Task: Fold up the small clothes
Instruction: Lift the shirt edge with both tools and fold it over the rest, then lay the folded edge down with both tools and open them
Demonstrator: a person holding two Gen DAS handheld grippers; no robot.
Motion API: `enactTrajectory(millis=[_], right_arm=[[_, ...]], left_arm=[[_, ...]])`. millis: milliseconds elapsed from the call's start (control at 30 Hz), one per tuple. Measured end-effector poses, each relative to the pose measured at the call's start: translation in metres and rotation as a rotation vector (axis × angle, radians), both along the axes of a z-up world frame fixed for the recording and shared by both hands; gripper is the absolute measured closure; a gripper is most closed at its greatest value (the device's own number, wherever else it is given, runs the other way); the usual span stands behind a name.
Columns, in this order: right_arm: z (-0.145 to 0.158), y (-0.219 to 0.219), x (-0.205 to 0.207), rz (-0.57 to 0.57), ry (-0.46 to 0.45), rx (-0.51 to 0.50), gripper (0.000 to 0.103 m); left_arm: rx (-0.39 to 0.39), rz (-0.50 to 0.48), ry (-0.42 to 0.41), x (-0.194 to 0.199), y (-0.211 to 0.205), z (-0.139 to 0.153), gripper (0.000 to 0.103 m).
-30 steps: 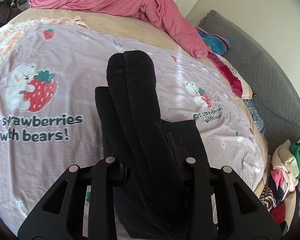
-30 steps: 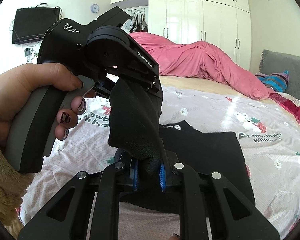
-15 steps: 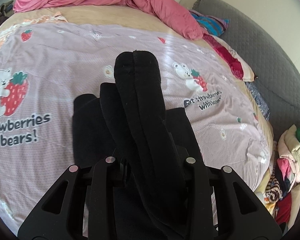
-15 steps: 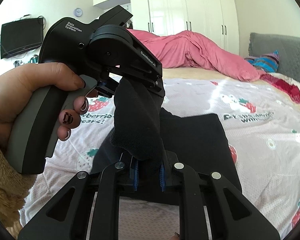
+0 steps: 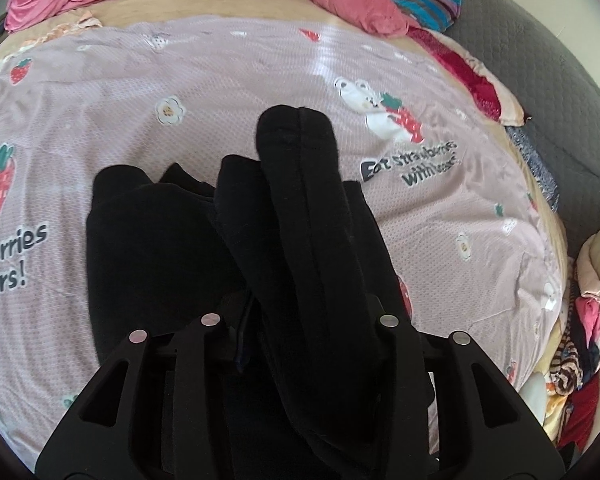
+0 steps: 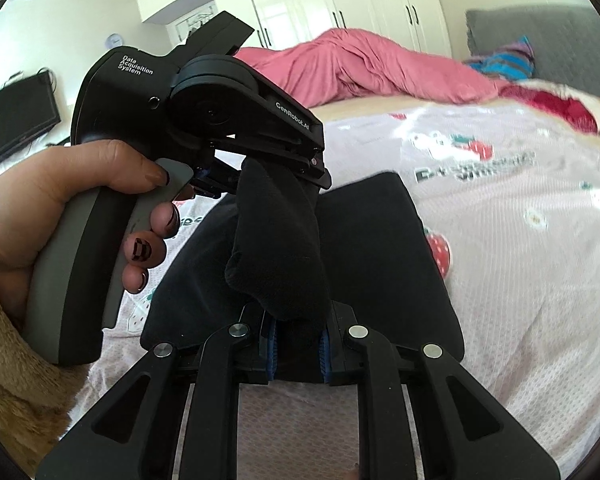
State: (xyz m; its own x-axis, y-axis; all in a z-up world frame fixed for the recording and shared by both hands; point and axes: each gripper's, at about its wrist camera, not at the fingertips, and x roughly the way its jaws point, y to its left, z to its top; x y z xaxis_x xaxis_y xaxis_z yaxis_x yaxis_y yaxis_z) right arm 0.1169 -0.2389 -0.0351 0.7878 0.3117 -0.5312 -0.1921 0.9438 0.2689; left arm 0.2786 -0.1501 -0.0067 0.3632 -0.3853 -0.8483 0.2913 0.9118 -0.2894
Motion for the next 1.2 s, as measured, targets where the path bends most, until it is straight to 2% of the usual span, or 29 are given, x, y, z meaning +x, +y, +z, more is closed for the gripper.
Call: enactTrajectory(millis=[333,533,767,867,1000,1067,1200], right_arm=[[-0.014,-0.019,0.006,-0.022,0.079,0.095,0.085],[-0.021,-0.028,0.006,-0.044,0.111,0.121,0.079],[-0.023,-0.036,0.003,-0.073,0.149,0.178,0.074],[-0.024,-0.038,0.001,-0.092,0.173,0.195,0.073],[-0.028,-0.048,0.0,-0.096,0.197,0.251,0.073],[-0.03,-0.052,-0.001,-0.094,0.205,0.274,0.073],[-0.029,-0.058,-0.003,-0.062,0.221,0.319,0.068]], left_arm=[[0.05,-0.026,0.013,0.003,-0.021,-0.012,0.065],[0.081,-0.044,0.02,0.004,-0.031,-0.019,0.06],[0.105,-0.051,0.027,0.006,-0.04,-0.022,0.049],[0.069,-0.063,0.028,0.006,-0.042,-0.019,0.032],[0.037,-0.066,0.031,0.004,-0.042,-0.015,0.028],[-0.014,-0.053,0.027,0.0,-0.034,-0.009,0.026],[-0.063,-0.021,-0.028,-0.01,-0.013,0.009,0.025]])
